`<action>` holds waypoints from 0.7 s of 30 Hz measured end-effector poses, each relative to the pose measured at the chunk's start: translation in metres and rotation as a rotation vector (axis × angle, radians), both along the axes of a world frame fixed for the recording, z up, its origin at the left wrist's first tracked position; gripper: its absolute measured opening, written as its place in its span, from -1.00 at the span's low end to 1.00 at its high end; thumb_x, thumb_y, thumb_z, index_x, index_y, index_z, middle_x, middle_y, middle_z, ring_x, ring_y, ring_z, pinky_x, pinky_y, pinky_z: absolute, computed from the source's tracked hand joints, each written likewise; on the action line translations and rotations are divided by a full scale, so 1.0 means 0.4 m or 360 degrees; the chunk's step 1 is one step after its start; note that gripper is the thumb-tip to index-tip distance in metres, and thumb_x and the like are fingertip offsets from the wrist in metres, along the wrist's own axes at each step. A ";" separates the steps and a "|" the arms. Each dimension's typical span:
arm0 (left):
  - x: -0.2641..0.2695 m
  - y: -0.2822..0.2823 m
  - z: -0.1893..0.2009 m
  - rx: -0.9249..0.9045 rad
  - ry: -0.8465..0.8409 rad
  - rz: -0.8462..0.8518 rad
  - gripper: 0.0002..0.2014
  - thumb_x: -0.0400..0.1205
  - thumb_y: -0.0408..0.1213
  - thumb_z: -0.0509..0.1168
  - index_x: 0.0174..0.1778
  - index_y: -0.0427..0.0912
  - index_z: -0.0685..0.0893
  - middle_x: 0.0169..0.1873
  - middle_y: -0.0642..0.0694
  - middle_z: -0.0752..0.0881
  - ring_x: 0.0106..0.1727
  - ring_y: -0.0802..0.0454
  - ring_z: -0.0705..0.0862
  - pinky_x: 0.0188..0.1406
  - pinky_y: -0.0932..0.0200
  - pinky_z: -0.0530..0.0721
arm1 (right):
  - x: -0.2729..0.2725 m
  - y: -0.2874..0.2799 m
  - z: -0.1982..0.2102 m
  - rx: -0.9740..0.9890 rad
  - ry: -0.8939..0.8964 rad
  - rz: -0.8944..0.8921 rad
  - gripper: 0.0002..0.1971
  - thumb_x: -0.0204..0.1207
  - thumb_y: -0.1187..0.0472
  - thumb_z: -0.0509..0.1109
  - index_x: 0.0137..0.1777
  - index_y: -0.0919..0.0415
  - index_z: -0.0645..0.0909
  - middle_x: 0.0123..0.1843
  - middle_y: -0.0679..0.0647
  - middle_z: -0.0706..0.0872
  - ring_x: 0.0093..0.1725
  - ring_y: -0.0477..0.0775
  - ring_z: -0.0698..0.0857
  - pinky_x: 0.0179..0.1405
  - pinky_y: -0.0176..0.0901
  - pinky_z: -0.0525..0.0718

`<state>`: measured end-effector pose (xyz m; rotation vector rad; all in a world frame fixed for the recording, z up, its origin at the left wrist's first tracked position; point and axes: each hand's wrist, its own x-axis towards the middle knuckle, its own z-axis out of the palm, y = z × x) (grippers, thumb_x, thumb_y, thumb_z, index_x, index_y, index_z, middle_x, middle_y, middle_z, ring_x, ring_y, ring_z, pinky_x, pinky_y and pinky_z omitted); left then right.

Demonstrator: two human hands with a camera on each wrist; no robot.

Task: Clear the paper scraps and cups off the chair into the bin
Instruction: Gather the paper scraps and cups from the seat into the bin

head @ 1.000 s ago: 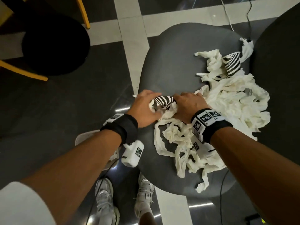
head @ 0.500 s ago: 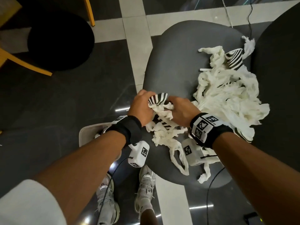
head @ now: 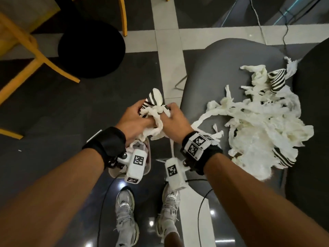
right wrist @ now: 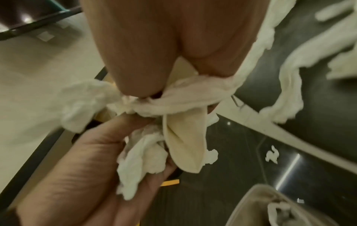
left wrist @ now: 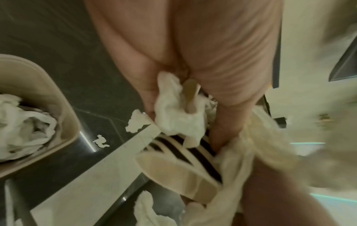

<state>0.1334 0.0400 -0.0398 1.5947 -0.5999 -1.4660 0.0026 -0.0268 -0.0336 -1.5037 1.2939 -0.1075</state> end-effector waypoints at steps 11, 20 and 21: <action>0.012 0.049 -0.087 0.0348 -0.0280 0.0140 -0.88 0.64 -0.60 0.30 -0.11 -0.38 0.71 -0.22 -0.20 0.75 -0.36 0.25 0.73 -0.41 0.48 0.65 | -0.065 -0.058 -0.066 -0.0036 0.0386 0.0510 -0.72 0.74 0.10 0.09 0.36 0.12 0.44 0.14 0.21 0.74 0.02 0.21 0.71 0.14 0.11 0.69; 0.024 0.078 -0.127 0.0413 -0.0211 0.0353 -0.80 0.65 -0.53 0.29 -0.19 -0.20 0.74 -0.29 -0.03 0.76 -0.30 0.11 0.70 -0.52 0.45 0.62 | -0.198 -0.206 -0.100 -0.0517 0.1539 0.0496 -0.50 0.49 -0.05 0.40 0.43 -0.10 0.43 0.53 0.23 0.30 0.49 0.48 0.40 0.41 0.41 0.42; 0.024 0.080 -0.131 0.0422 -0.0192 0.0396 -0.84 0.66 -0.52 0.29 -0.10 -0.25 0.75 -0.26 -0.06 0.76 -0.30 0.09 0.70 -0.52 0.43 0.63 | -0.206 -0.201 -0.108 -0.0417 0.1502 0.0534 -0.45 0.47 0.03 0.46 0.45 -0.02 0.41 0.51 0.28 0.33 0.41 0.51 0.50 0.41 0.33 0.51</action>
